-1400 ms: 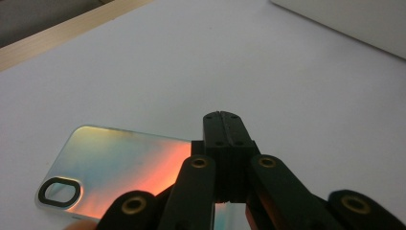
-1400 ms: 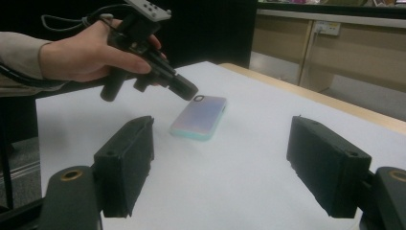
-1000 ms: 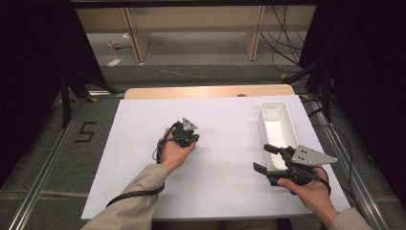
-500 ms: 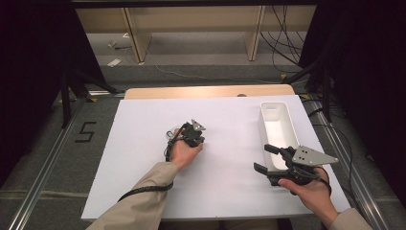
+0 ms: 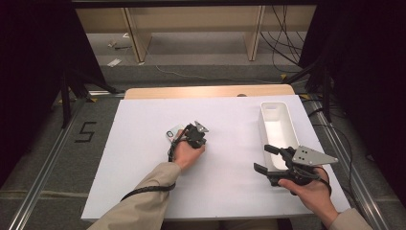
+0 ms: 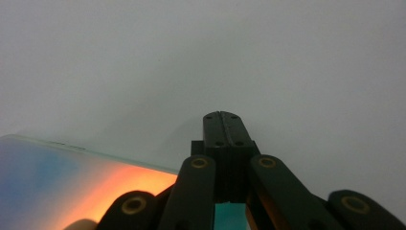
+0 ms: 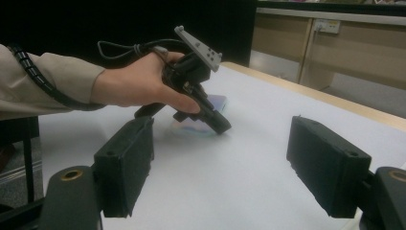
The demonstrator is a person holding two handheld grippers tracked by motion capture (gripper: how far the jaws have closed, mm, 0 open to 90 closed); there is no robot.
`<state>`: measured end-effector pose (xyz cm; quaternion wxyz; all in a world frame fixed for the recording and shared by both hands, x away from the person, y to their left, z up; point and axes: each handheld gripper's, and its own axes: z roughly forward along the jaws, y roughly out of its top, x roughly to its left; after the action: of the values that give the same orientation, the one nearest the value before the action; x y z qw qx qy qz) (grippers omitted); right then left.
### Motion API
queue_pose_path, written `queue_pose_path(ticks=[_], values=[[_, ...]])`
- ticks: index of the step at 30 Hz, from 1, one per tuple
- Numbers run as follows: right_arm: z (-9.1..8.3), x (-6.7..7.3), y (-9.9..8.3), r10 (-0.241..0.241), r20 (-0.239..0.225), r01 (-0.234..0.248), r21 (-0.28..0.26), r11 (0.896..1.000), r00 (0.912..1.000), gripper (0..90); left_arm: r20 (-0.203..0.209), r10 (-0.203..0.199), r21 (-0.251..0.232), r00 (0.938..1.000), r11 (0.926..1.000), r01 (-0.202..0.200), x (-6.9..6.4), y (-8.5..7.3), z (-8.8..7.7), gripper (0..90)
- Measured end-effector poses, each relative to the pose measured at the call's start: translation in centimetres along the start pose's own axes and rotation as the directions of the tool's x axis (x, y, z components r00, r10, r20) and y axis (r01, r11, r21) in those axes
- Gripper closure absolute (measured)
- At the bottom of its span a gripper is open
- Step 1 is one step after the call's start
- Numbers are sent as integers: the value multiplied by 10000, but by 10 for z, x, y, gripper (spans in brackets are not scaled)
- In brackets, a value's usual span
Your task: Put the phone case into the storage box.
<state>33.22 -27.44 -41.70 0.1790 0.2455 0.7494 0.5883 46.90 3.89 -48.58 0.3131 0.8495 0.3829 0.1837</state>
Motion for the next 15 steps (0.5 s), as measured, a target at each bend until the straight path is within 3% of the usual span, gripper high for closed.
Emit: queue_pose_path(ticks=[15], values=[[0, 0, 0, 20, 13, -20, 24, 10000, 10000, 254, -15, -1, -1, 10000, 10000, 1, 0, -1, 0, 900]])
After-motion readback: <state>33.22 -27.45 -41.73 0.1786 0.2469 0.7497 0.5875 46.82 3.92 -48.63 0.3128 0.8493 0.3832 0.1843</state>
